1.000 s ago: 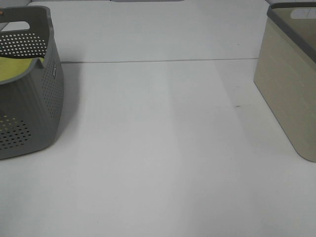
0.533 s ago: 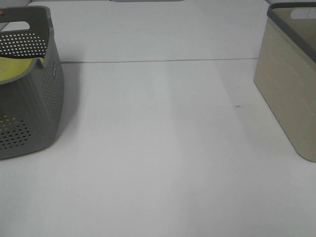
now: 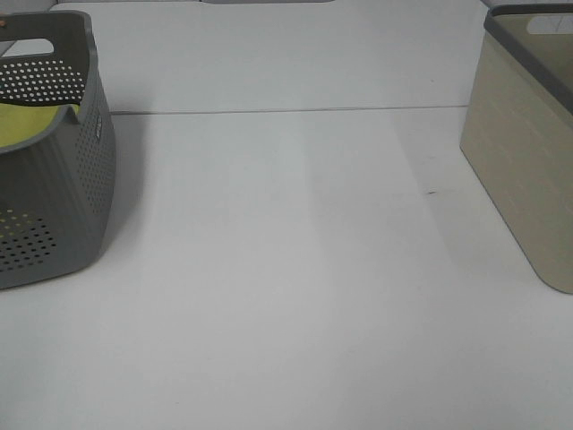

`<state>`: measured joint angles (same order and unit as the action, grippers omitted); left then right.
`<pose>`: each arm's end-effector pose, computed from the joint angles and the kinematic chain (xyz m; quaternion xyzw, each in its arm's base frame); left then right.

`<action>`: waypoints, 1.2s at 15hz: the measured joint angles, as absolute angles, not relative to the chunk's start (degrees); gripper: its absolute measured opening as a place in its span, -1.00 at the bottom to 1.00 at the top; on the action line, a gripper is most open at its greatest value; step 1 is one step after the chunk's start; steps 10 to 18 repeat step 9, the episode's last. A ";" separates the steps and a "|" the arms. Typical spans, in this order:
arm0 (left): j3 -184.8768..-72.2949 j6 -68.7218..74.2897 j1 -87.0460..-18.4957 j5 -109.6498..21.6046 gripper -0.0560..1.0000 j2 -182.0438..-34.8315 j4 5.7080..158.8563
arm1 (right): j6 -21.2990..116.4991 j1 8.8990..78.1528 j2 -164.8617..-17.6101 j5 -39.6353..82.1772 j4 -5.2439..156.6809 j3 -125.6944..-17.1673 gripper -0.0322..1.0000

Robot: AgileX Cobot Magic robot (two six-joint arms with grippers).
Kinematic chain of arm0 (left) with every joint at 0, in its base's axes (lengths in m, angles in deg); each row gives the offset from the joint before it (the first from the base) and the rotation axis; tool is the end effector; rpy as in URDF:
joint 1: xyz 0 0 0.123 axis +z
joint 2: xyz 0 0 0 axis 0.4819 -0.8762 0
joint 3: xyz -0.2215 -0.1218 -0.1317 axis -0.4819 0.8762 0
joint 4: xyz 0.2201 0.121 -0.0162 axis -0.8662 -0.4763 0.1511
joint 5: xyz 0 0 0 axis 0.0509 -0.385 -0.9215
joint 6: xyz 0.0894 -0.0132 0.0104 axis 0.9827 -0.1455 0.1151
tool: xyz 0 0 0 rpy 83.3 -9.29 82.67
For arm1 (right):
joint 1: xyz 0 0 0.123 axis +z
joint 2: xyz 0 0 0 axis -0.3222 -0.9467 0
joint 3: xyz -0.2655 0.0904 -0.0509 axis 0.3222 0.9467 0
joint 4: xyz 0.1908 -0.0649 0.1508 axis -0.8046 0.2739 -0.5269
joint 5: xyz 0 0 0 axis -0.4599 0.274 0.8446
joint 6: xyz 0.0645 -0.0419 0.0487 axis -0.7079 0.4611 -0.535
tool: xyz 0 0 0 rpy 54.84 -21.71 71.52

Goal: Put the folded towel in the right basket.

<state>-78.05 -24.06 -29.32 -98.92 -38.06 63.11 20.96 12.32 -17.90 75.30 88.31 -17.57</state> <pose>0.0032 0.0076 0.2824 0.0576 0.8519 0.0798 0.5144 -0.0036 -0.0062 0.2627 0.0796 0.8691 -0.0524 0.4854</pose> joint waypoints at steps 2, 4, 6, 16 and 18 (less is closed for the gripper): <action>-78.05 -24.06 -29.32 -98.92 0.98 -38.06 63.11 | 20.96 12.32 -17.90 75.30 88.54 -17.45 0.83; -78.05 -24.06 -29.32 -98.92 0.98 -38.06 63.11 | 20.96 12.32 -17.90 75.30 88.54 -17.45 0.83; -78.05 -24.06 -29.32 -98.92 0.98 -38.06 63.11 | 20.96 12.32 -17.90 75.30 88.66 -17.45 0.83; -78.05 -24.06 -29.32 -98.92 0.98 -38.06 63.11 | 20.90 12.32 -17.90 75.30 88.66 -17.45 0.83; -78.05 -24.06 -29.32 -98.92 0.98 -38.06 63.11 | 20.90 12.32 -17.90 75.30 88.66 -17.45 0.83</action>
